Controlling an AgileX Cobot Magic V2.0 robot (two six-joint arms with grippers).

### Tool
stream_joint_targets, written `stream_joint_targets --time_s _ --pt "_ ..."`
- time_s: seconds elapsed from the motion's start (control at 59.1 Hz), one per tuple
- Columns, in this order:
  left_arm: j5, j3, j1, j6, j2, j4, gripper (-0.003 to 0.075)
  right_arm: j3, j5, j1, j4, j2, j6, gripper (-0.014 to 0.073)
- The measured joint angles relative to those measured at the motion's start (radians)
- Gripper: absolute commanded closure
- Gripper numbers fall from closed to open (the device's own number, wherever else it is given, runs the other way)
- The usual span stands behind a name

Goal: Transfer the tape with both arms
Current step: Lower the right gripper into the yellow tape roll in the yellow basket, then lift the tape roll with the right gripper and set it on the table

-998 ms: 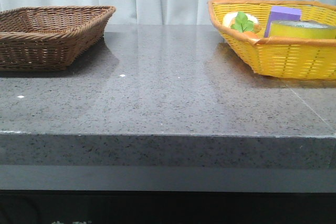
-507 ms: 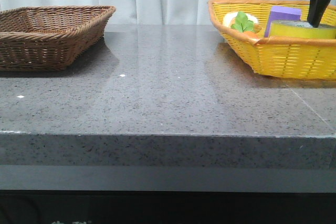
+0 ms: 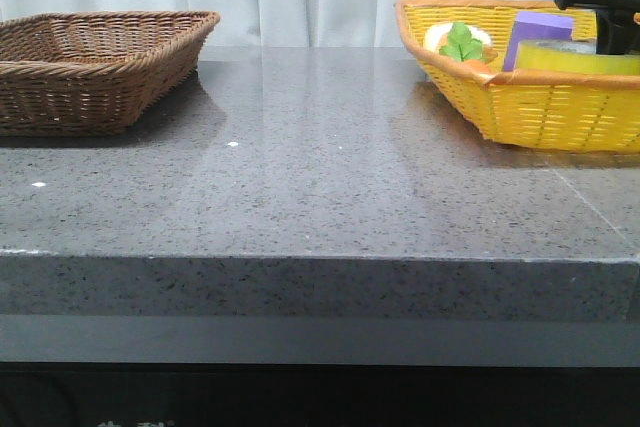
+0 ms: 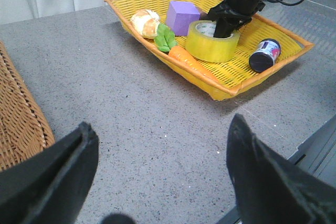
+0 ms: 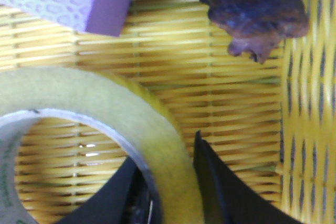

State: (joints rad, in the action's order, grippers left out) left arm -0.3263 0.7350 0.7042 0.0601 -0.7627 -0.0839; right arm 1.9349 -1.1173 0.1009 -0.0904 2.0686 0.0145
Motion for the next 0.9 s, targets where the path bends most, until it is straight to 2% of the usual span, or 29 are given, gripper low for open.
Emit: stream_joint_targets --time_s 0.203,0.507,0.693,0.896 --pt "0.002 0.0 0.0 0.0 0.0 0.0 0.0208 0.002 -0.033 0.0 0.006 -0.02 0.0 0.0452" --pt "0.002 0.0 0.0 0.0 0.0 0.0 0.0208 0.002 -0.062 -0.035 0.014 -0.21 -0.032 0.0452" --pt "0.002 0.0 0.0 0.0 0.0 0.0 0.0208 0.002 -0.069 -0.159 0.014 -0.315 -0.051 0.0452" --pt "0.002 0.0 0.0 0.0 0.0 0.0 0.0208 0.002 -0.074 -0.336 0.012 -0.333 -0.055 0.0452"
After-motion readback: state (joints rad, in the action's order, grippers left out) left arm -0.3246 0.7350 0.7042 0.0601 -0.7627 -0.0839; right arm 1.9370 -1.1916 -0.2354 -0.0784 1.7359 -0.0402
